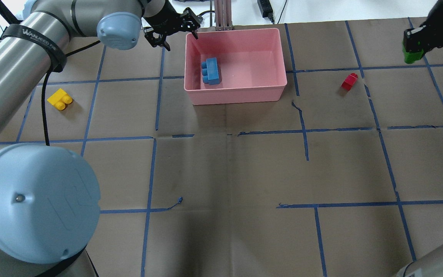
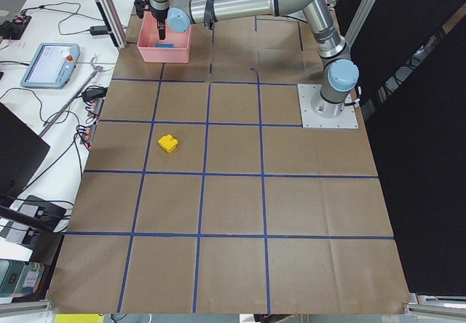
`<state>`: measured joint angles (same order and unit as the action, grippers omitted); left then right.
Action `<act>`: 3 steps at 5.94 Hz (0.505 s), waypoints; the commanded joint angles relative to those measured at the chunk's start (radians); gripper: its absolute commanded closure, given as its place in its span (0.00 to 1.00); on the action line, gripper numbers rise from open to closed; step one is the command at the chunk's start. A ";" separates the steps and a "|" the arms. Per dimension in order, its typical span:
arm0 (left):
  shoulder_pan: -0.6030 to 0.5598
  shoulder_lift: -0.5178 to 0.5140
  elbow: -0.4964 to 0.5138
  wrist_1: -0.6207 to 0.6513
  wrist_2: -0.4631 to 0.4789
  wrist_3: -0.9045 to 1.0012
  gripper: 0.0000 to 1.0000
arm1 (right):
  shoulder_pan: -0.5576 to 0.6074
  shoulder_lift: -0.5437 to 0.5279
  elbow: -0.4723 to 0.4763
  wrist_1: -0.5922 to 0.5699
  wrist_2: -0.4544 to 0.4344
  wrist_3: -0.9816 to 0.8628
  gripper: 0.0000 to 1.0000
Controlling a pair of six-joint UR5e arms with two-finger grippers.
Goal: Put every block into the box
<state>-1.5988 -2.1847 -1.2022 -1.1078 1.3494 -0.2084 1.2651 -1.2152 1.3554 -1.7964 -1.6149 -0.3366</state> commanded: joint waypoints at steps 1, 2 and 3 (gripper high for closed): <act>0.144 0.009 -0.078 -0.018 0.084 0.265 0.01 | 0.220 0.019 -0.042 0.006 0.004 0.149 0.90; 0.233 0.008 -0.115 -0.015 0.089 0.447 0.01 | 0.329 0.060 -0.056 -0.004 0.004 0.234 0.90; 0.319 0.005 -0.141 -0.020 0.091 0.598 0.01 | 0.423 0.144 -0.076 -0.076 0.022 0.307 0.90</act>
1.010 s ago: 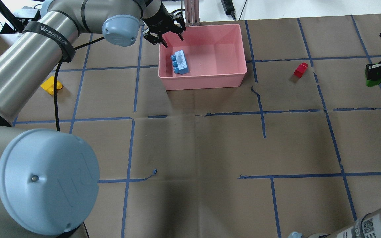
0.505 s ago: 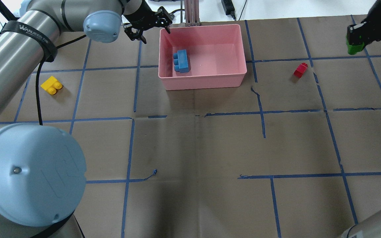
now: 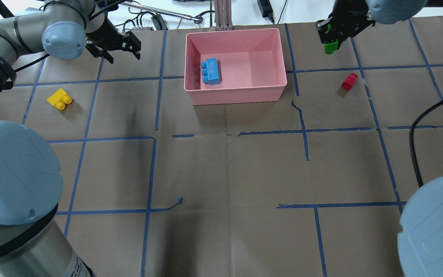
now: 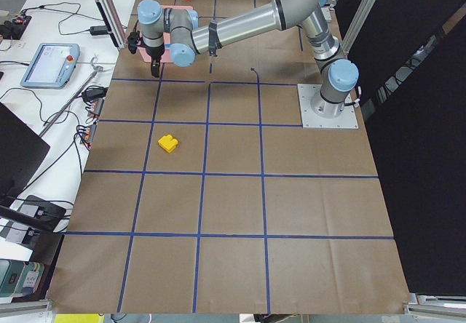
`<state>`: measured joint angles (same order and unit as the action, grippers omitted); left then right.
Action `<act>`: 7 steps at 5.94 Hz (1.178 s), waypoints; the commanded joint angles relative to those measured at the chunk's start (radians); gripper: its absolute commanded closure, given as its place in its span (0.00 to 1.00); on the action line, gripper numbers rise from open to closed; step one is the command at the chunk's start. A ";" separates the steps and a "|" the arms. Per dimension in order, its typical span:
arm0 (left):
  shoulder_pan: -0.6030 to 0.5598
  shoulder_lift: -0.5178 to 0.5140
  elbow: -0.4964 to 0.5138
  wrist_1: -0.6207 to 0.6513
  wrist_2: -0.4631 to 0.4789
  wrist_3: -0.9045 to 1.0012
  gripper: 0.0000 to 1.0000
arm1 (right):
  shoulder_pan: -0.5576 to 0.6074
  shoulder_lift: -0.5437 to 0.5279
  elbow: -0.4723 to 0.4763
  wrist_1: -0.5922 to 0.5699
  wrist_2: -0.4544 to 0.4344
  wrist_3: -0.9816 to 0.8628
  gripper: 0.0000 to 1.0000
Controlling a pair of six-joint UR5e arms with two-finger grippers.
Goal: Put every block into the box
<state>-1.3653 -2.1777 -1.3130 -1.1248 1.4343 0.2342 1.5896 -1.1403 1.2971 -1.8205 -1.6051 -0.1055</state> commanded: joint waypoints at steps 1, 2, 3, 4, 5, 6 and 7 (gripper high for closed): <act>0.138 -0.005 -0.054 0.006 0.090 0.389 0.02 | 0.174 0.155 -0.021 -0.166 0.014 0.157 0.90; 0.187 -0.008 -0.061 0.038 0.162 0.592 0.02 | 0.205 0.207 -0.022 -0.259 0.016 0.174 0.82; 0.251 -0.025 -0.065 0.060 0.163 0.693 0.02 | 0.205 0.229 -0.022 -0.301 0.052 0.173 0.45; 0.265 -0.049 -0.074 0.081 0.163 0.773 0.02 | 0.205 0.232 -0.021 -0.375 0.062 0.164 0.01; 0.265 -0.056 -0.097 0.089 0.161 0.845 0.01 | 0.204 0.234 -0.019 -0.369 0.063 0.171 0.00; 0.264 -0.071 -0.104 0.141 0.161 0.882 0.02 | 0.204 0.217 -0.022 -0.349 0.074 0.173 0.00; 0.265 -0.098 -0.106 0.190 0.161 0.933 0.02 | 0.199 0.177 -0.024 -0.273 0.065 0.173 0.00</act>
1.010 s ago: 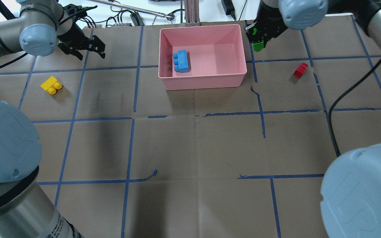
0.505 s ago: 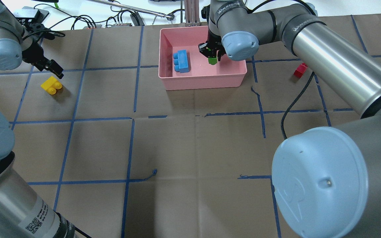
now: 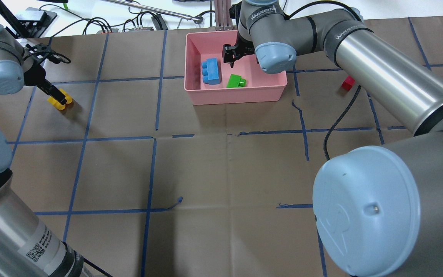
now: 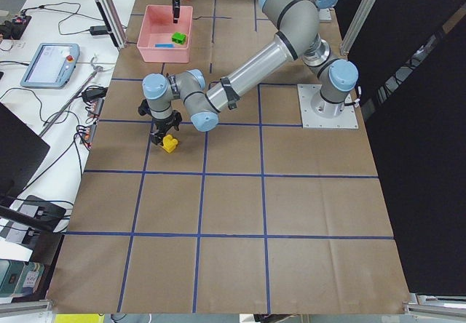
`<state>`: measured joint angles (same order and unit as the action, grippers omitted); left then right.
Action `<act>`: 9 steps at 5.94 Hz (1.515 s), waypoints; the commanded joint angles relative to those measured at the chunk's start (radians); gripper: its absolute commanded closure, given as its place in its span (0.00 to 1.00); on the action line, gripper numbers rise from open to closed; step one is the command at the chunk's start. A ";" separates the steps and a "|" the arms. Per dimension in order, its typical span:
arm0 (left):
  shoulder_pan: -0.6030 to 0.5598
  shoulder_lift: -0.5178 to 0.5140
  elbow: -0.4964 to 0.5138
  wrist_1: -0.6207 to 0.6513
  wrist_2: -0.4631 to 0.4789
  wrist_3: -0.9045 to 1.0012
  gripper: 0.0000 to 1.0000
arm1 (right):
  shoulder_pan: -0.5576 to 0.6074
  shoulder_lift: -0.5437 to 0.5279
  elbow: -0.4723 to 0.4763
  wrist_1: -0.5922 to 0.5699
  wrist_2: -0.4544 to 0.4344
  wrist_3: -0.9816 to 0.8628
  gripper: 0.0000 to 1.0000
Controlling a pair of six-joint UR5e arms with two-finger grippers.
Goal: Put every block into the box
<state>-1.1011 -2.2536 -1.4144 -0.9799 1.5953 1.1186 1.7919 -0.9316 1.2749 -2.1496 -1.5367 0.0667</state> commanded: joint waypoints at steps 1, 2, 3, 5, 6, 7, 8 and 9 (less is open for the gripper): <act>0.003 -0.037 -0.012 0.055 -0.005 0.056 0.02 | -0.026 -0.083 -0.002 0.144 -0.009 0.001 0.00; 0.001 -0.041 -0.018 0.055 -0.008 0.050 0.01 | -0.076 -0.120 0.000 0.216 -0.008 -0.010 0.00; 0.001 -0.050 -0.015 0.056 -0.008 0.047 0.10 | -0.142 -0.139 0.001 0.270 -0.008 -0.021 0.00; 0.001 -0.049 -0.012 0.055 -0.009 -0.034 0.96 | -0.265 -0.141 0.015 0.266 -0.011 -0.037 0.00; -0.009 -0.026 -0.006 0.028 0.003 -0.077 1.00 | -0.328 -0.130 0.015 0.251 -0.013 -0.038 0.00; -0.019 0.007 0.014 -0.082 -0.005 -0.215 1.00 | -0.391 -0.115 0.015 0.251 -0.013 -0.016 0.00; -0.086 0.069 0.015 -0.150 -0.014 -0.378 1.00 | -0.443 -0.067 0.011 0.244 -0.010 0.010 0.00; -0.200 0.125 0.020 -0.173 -0.027 -0.648 1.00 | -0.468 -0.021 0.011 0.235 -0.005 0.065 0.00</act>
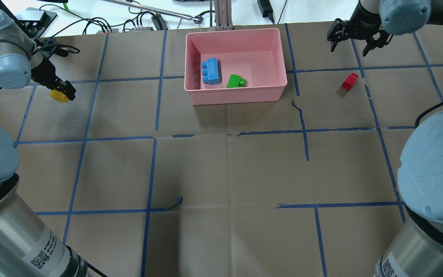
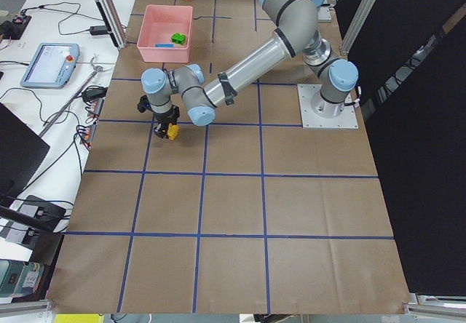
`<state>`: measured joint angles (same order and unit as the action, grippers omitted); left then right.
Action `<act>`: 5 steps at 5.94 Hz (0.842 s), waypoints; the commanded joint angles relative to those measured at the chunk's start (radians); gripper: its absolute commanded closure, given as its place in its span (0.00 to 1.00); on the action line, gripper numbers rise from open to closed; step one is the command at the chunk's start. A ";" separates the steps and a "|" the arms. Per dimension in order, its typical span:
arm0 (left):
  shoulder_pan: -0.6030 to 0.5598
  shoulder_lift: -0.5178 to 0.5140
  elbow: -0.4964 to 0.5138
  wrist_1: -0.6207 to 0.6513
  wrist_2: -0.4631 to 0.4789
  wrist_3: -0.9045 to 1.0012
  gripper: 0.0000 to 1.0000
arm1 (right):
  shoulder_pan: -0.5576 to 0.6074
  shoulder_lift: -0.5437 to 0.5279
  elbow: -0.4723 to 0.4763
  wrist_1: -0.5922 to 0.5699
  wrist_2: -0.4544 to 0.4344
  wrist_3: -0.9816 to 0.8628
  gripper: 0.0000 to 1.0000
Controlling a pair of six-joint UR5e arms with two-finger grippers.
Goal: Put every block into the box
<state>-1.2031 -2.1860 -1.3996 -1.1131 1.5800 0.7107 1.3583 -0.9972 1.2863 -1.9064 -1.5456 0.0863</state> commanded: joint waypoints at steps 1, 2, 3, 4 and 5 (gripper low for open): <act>-0.222 0.080 0.033 -0.042 -0.038 -0.486 1.00 | -0.036 0.073 0.007 -0.008 -0.002 0.084 0.00; -0.328 0.068 0.094 -0.056 -0.084 -0.707 1.00 | -0.059 0.113 0.010 -0.008 -0.005 0.122 0.00; -0.425 0.034 0.158 -0.071 -0.098 -0.887 1.00 | -0.070 0.153 0.011 -0.025 -0.002 0.134 0.00; -0.482 -0.012 0.209 -0.061 -0.100 -1.015 1.00 | -0.070 0.166 0.011 -0.058 -0.002 0.151 0.01; -0.559 -0.041 0.224 -0.059 -0.086 -1.014 1.00 | -0.070 0.169 0.011 -0.060 0.002 0.174 0.01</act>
<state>-1.6874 -2.1938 -1.2027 -1.1744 1.4863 -0.2587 1.2895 -0.8367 1.2975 -1.9565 -1.5467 0.2392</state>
